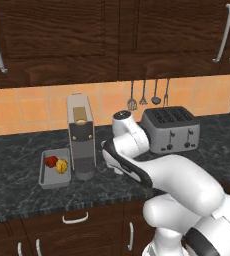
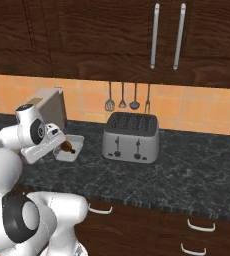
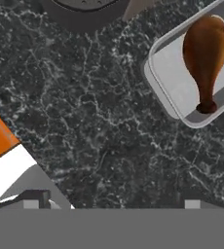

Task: Take the meat container that has the chicken drumstick and place it on the second highest rack of the freezer. Then take the vegetable container that has the squash and bell pepper and place it on the highest rack of the freezer.

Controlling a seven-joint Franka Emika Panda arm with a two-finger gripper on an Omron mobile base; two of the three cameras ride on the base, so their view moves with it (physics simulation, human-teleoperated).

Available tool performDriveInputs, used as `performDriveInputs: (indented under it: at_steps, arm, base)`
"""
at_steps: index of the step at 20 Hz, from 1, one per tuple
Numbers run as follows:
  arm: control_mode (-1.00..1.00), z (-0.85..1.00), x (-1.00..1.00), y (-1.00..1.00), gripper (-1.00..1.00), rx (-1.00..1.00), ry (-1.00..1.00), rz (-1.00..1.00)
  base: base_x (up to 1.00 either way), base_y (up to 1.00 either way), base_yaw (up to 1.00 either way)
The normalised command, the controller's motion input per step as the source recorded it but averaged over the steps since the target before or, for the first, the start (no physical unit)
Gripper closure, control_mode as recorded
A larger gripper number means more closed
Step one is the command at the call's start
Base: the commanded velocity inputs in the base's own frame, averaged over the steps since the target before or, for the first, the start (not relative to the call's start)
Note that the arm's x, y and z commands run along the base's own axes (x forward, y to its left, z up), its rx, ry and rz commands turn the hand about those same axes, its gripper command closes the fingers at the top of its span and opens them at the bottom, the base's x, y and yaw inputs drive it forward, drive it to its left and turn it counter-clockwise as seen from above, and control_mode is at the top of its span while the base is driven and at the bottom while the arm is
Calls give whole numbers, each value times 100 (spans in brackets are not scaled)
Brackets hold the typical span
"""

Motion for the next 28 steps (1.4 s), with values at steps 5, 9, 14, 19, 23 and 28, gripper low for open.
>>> performDriveInputs:
  at_steps: [5,9,14,19,23,28]
  arm:
    - [-100,-42,42,0,-100,0,2,10]
    - [-100,-37,32,0,-100,0,5,6]
    - [-100,-42,25,1,-100,-1,4,7]
    - [-100,-4,9,0,-100,0,0,10]
    - [-100,2,12,0,-100,-1,0,10]
    - [-100,-18,41,0,-100,0,0,11]
  base:
    - [0,0,0]
    - [0,0,0]
    - [0,0,0]
    - [0,0,0]
    - [0,0,0]
    - [0,0,0]
